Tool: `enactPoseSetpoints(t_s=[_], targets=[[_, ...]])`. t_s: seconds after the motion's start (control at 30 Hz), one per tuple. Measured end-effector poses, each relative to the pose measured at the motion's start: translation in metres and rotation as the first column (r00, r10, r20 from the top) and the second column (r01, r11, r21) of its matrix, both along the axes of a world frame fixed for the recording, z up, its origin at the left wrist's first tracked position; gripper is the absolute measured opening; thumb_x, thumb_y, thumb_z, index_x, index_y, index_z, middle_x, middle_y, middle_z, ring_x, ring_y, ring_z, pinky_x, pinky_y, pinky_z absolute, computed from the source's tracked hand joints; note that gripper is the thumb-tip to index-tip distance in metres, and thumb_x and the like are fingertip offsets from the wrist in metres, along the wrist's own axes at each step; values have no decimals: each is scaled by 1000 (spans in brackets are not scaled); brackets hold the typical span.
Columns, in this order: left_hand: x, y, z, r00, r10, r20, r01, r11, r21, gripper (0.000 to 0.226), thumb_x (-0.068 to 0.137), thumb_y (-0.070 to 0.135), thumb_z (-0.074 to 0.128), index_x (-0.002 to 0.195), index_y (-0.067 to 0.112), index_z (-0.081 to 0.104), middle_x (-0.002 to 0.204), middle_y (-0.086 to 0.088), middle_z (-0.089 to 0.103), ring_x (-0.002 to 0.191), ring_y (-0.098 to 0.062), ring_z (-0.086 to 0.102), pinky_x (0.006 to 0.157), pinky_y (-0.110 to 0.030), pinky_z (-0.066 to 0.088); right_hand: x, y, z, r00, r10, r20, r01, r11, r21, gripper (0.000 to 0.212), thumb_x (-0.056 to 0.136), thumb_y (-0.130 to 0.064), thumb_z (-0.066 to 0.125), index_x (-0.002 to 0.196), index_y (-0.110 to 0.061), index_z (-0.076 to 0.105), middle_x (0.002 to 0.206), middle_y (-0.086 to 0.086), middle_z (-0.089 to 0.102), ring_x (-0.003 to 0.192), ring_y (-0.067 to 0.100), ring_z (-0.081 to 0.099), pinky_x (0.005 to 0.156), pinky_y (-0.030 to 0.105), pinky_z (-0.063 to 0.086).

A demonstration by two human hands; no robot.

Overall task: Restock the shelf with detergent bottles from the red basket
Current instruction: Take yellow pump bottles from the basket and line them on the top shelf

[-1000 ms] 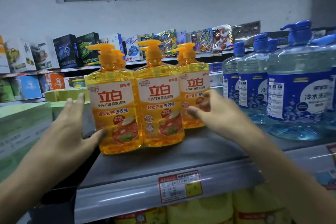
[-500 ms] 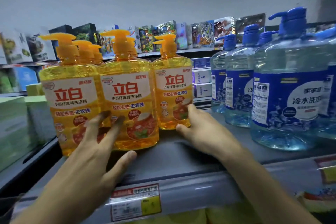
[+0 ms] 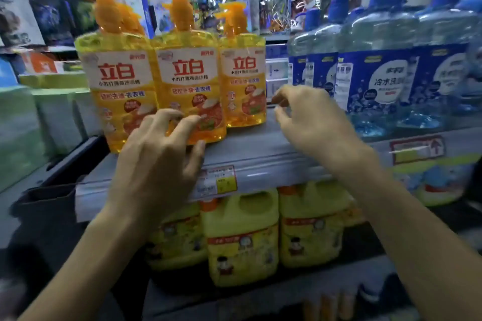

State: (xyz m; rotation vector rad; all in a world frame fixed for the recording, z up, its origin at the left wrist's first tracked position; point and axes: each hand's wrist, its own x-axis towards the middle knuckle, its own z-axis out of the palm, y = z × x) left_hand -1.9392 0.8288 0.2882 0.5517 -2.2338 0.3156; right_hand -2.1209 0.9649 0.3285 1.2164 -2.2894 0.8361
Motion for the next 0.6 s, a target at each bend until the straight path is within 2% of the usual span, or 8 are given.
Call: enactPoseSetpoints(t_s=[0.1, 0.2, 0.3, 0.4, 0.47, 0.53, 0.6], targets=[[16, 31, -27, 984, -166, -67, 164, 986, -37, 39, 94, 26, 49, 125, 3, 60, 114, -20, 58, 102, -37, 54, 77, -45, 48, 31, 34, -39, 999, -54, 6, 54, 995, -85, 19, 102, -22, 51, 115, -16, 64, 113, 4, 62, 102, 21, 59, 87, 35, 51], [35, 68, -74, 956, -287, -55, 289, 957, 22, 27, 96, 19, 52, 114, 2, 63, 104, -20, 58, 95, -37, 54, 72, -45, 46, 74, 76, -96, 995, -94, 45, 101, 977, -189, 14, 100, -22, 54, 108, -19, 65, 106, -2, 63, 97, 15, 61, 79, 28, 50], [43, 104, -126, 927, -375, 25, 362, 908, 213, 19, 99, 20, 51, 106, 7, 62, 93, -13, 59, 83, -34, 56, 65, -46, 47, 104, 128, -160, 949, -146, 280, 171, 983, -69, 12, 101, -27, 53, 100, -25, 65, 88, -7, 68, 81, 13, 65, 71, 36, 56], [44, 143, -177, 874, -458, 161, 368, 842, 395, 22, 101, 26, 44, 84, 13, 49, 69, -1, 48, 59, -27, 47, 50, -39, 39, 122, 191, -224, 825, -320, 467, 296, 947, 127, 18, 102, -24, 47, 99, -26, 64, 79, -2, 69, 76, 22, 67, 70, 45, 57], [45, 172, -205, 840, -505, 197, 366, 796, 483, 29, 98, 30, 44, 75, 13, 42, 58, 0, 43, 52, -33, 48, 45, -36, 36, 135, 239, -259, 707, -425, 565, 353, 905, 239, 28, 97, -12, 42, 101, -29, 64, 83, -5, 70, 80, 23, 68, 76, 46, 57], [44, 205, -229, 790, -564, 240, 374, 754, 540, 31, 97, 32, 47, 73, 14, 39, 59, 0, 43, 57, -38, 53, 48, -35, 33, 148, 286, -284, 594, -496, 633, 387, 866, 316, 43, 91, -2, 37, 101, -36, 62, 91, -10, 68, 86, 19, 67, 82, 46, 57], [35, 240, -249, 692, -656, 300, 422, 705, 570, 28, 96, 33, 47, 75, 16, 42, 68, -1, 50, 67, -37, 56, 51, -38, 40, 158, 330, -301, 489, -562, 667, 423, 821, 383, 41, 95, -6, 39, 105, -38, 61, 100, -11, 68, 92, 17, 66, 85, 45, 56]])
